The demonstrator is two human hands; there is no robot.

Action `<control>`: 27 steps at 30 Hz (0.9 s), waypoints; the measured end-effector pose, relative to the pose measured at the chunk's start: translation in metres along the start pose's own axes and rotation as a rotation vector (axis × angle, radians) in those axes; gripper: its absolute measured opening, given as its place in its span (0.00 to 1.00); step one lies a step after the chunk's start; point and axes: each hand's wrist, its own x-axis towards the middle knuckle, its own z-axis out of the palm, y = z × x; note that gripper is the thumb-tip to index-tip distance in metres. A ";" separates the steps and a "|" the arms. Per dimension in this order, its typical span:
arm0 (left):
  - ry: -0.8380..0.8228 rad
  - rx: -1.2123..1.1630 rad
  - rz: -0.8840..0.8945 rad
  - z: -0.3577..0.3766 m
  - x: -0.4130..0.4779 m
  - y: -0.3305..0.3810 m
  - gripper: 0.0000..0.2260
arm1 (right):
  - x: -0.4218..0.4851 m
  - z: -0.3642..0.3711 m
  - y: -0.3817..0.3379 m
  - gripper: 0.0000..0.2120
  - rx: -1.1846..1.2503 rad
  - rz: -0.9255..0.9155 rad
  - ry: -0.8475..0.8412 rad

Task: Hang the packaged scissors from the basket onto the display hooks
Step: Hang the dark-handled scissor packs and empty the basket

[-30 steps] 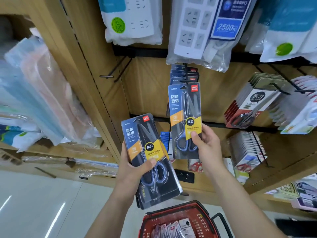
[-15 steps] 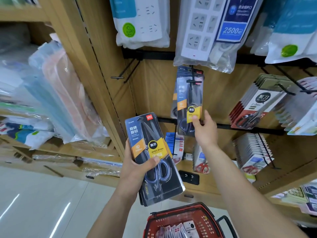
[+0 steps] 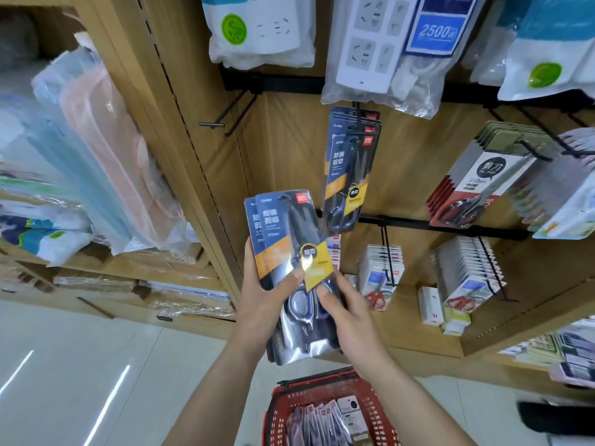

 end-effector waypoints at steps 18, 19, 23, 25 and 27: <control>0.000 -0.132 -0.144 -0.018 -0.001 0.000 0.33 | 0.001 0.000 0.016 0.10 0.226 0.117 0.172; -0.010 -0.123 -0.145 -0.019 -0.001 0.001 0.33 | 0.001 0.000 0.016 0.12 0.219 0.108 0.162; -0.033 -0.074 -0.140 -0.021 0.002 0.003 0.35 | 0.000 -0.002 0.017 0.11 0.265 0.149 0.171; -0.030 -0.062 -0.133 -0.020 0.004 0.005 0.34 | 0.001 -0.003 0.016 0.11 0.299 0.176 0.176; -0.028 -0.073 -0.127 -0.019 0.005 0.006 0.30 | 0.002 -0.005 0.014 0.11 0.345 0.206 0.182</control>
